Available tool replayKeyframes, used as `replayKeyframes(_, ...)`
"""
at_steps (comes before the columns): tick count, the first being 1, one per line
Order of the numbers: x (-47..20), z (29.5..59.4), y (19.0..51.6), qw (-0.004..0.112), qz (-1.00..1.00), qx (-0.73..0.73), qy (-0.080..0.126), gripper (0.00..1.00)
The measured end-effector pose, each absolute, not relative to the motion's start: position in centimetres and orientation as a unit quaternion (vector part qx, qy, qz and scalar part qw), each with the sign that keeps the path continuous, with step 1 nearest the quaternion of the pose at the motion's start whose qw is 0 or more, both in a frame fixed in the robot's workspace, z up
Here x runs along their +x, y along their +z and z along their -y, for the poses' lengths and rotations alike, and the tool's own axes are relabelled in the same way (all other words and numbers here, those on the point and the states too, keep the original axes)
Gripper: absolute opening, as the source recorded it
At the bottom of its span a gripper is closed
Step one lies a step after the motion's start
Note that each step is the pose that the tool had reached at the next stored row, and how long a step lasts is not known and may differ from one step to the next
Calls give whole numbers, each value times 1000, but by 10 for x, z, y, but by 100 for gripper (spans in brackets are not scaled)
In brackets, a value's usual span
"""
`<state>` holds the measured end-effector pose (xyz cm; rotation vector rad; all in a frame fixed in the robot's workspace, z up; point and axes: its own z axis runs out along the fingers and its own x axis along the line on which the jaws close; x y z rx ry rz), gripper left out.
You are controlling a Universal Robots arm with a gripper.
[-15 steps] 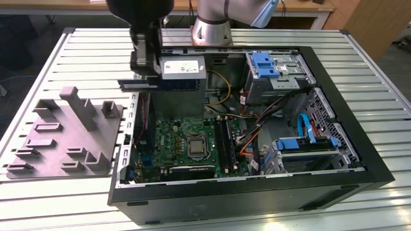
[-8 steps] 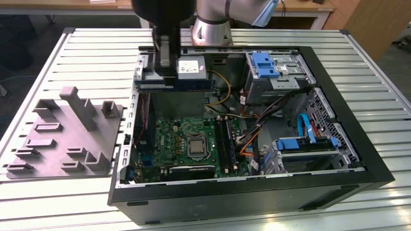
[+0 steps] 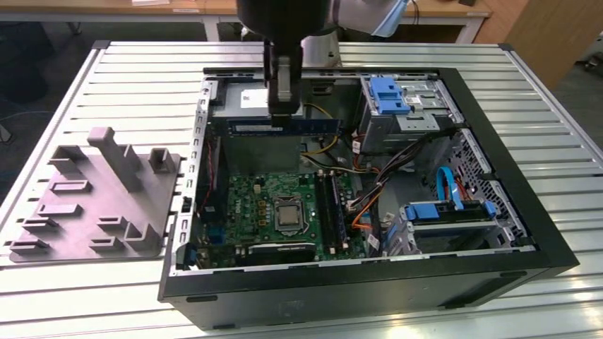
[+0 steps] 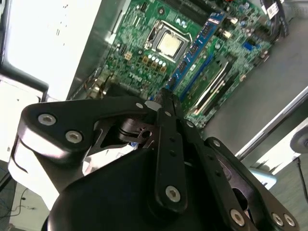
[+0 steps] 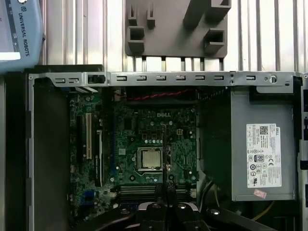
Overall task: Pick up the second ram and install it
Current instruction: 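Pick up the second ram and move it above second insertion slot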
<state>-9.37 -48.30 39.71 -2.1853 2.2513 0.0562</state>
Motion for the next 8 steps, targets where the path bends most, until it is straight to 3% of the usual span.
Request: replayKeyframes(8,-79,483,387,1,-717,-697,18,12)
